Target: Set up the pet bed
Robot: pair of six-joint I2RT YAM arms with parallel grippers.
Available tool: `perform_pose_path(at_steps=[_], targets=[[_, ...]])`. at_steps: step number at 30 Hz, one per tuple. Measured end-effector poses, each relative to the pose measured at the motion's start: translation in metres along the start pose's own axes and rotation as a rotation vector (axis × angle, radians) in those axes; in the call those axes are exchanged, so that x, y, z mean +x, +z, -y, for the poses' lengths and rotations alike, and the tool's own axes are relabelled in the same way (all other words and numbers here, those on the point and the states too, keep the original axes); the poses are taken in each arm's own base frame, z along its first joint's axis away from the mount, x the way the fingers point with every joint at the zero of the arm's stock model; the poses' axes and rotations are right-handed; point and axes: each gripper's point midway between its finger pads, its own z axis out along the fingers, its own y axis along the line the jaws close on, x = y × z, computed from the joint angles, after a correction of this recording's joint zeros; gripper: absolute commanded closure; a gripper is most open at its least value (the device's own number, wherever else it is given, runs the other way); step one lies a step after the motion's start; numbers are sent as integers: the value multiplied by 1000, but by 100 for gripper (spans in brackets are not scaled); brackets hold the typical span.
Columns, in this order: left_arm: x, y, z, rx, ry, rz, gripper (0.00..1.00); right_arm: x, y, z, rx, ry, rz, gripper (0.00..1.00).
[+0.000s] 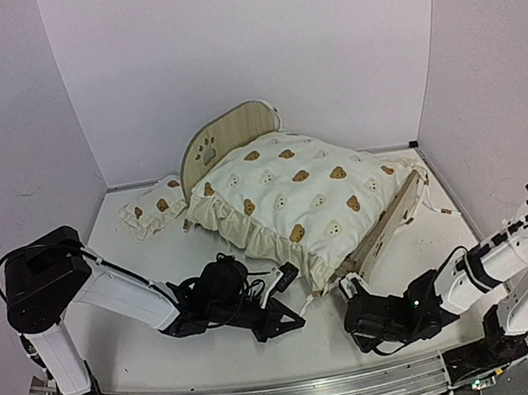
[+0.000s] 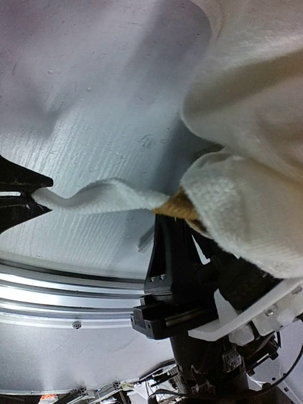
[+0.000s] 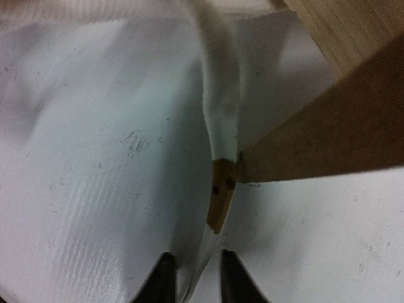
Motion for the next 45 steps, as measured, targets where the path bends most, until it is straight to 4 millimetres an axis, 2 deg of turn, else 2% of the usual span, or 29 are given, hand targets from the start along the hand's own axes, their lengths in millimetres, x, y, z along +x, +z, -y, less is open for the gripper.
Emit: perform_pose_path(at_steps=[2,5,8,14,18,21,23,25,30,33,37,41,43,45], targets=[[4,-3,0,-7,-15,-10,100,2,-1,2,7,8,22,100],[6,-6,1,-19,-28,-17,100,6,-7,7,7,20,37,100],[7,-8,-2,-41,-46,-17,100,2,-17,10,-1,41,53,100],[27,-13,-17,-124,-101,-62,100,4,-37,19,13,124,31,100],[38,-35,-24,-209,-139,-52,100,18,-49,29,37,184,-29,100],[29,-54,-24,-255,-150,8,100,16,-61,36,56,247,-33,100],[21,-58,-25,-277,-157,40,100,5,-71,38,51,293,0,100],[23,-55,-30,-298,-169,36,100,-14,-87,41,36,346,69,100],[43,-30,-58,-368,-231,-30,100,-70,-137,50,-60,460,297,100],[33,-20,-68,-392,-264,-11,100,-95,-165,65,-95,494,441,100],[23,-19,-83,-450,-294,14,100,-115,-184,77,-54,412,570,100],[22,-18,-91,-492,-306,19,100,-138,-207,85,48,262,659,100],[21,-18,-92,-503,-305,22,100,-153,-220,85,110,177,686,100],[21,-18,-92,-514,-301,21,100,-168,-225,80,185,71,685,100]])
